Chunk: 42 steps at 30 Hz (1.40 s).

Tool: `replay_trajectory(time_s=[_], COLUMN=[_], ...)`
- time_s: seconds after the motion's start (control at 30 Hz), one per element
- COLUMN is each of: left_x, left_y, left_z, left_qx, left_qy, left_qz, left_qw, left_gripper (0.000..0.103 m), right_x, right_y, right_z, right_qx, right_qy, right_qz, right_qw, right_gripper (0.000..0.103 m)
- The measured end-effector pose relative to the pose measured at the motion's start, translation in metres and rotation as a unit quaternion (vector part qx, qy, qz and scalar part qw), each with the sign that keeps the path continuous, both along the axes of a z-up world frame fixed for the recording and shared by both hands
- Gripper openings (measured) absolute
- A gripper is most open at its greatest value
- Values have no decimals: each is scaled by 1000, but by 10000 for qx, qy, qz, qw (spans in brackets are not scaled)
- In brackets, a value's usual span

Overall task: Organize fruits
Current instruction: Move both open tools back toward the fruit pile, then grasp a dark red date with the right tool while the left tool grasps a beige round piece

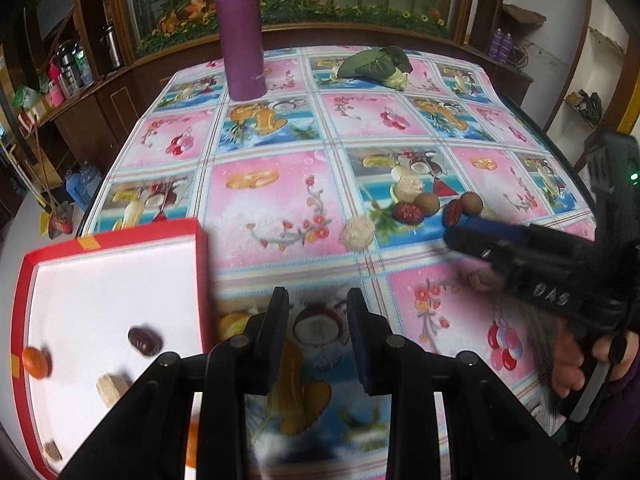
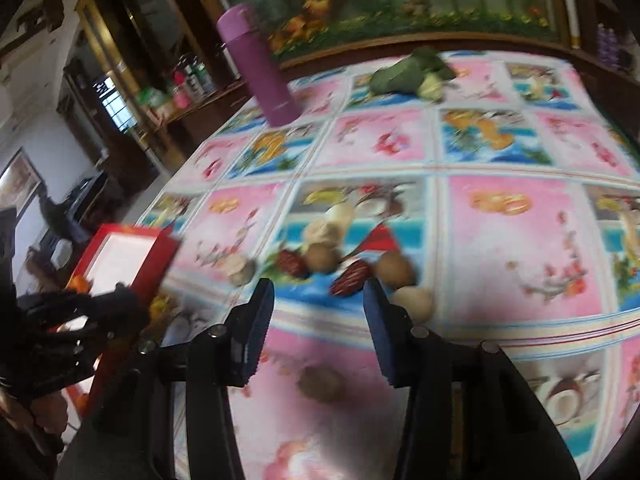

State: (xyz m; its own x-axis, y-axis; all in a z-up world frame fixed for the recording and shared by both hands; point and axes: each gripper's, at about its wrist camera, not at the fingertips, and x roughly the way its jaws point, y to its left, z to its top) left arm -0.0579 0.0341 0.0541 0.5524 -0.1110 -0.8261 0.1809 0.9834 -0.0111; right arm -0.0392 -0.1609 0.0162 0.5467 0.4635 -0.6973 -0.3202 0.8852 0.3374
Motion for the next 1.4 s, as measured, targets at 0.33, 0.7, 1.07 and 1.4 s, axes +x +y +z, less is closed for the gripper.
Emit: replay_trajectory(time_s=[0.33,0.7,1.07,1.4], left_x=[31,42,59,63], left_y=[-16,-22,-39,-42], left_z=[-14,-22,-34,-37], left_qx=[-51,-137,-160,-291], left_qy=[136,280,406,276], left_qz=[-288,-337,-301,-385], left_qw=[9995,9989,9986,9985], left_gripper=[29,30,30,21], right_x=[20,24,18,17], right_y=[-7,13,-21,-41], right_z=[-15,-14,4,13], right_qx=[-184,-1243,-404,23], right_qy=[304,-126,-32,-92], right_qz=[-432,-280,-551,-886], right_qw=[9984,9918,9977,9960], right_gripper=[33,17,17,17])
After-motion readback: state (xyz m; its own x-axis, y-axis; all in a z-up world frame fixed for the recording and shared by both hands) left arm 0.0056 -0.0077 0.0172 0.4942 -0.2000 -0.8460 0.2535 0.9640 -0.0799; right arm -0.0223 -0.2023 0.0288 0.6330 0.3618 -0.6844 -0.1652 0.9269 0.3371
